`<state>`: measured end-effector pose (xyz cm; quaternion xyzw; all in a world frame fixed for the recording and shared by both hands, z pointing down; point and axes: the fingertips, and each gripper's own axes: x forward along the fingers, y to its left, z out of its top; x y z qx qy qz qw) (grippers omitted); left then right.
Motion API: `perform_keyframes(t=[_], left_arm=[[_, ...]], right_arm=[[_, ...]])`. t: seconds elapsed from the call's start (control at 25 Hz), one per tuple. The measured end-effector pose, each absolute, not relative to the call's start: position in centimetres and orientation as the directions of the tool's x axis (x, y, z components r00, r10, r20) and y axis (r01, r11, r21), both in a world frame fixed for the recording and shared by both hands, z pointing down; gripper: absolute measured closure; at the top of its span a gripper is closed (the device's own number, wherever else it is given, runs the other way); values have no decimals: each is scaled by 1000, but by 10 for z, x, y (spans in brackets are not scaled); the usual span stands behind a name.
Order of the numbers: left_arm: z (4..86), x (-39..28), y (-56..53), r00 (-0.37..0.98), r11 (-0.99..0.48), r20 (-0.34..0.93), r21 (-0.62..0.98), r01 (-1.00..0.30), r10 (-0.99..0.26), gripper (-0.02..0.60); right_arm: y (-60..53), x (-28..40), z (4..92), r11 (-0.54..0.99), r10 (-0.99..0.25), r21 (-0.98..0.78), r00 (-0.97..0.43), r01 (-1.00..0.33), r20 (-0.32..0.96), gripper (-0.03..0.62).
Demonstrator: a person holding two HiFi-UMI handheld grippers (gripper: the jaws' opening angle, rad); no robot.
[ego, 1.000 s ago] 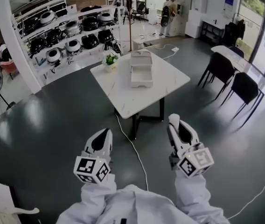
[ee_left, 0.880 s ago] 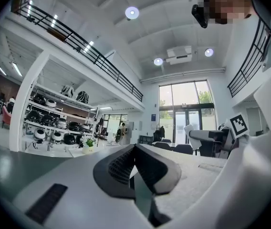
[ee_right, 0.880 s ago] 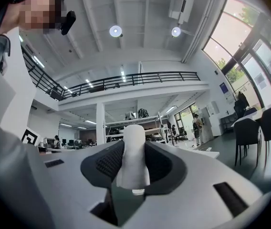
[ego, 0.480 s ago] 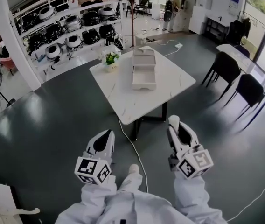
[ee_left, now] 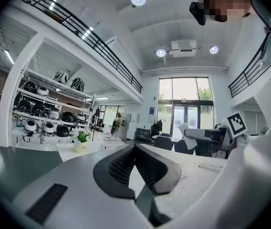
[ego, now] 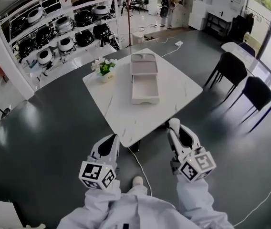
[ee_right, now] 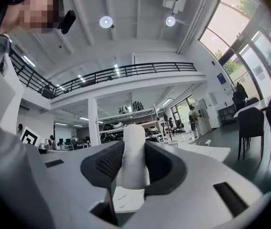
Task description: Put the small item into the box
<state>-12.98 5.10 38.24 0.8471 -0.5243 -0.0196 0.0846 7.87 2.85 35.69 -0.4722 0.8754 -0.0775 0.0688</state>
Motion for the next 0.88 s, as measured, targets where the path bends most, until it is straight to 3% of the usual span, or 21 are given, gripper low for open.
perform_keyframes(t=[0.88], left_arm=[[408, -112, -83, 507, -481, 90, 211, -851, -857, 583]], right_arm=[[-97, 91, 379, 497, -863, -211, -505, -841, -18, 482]])
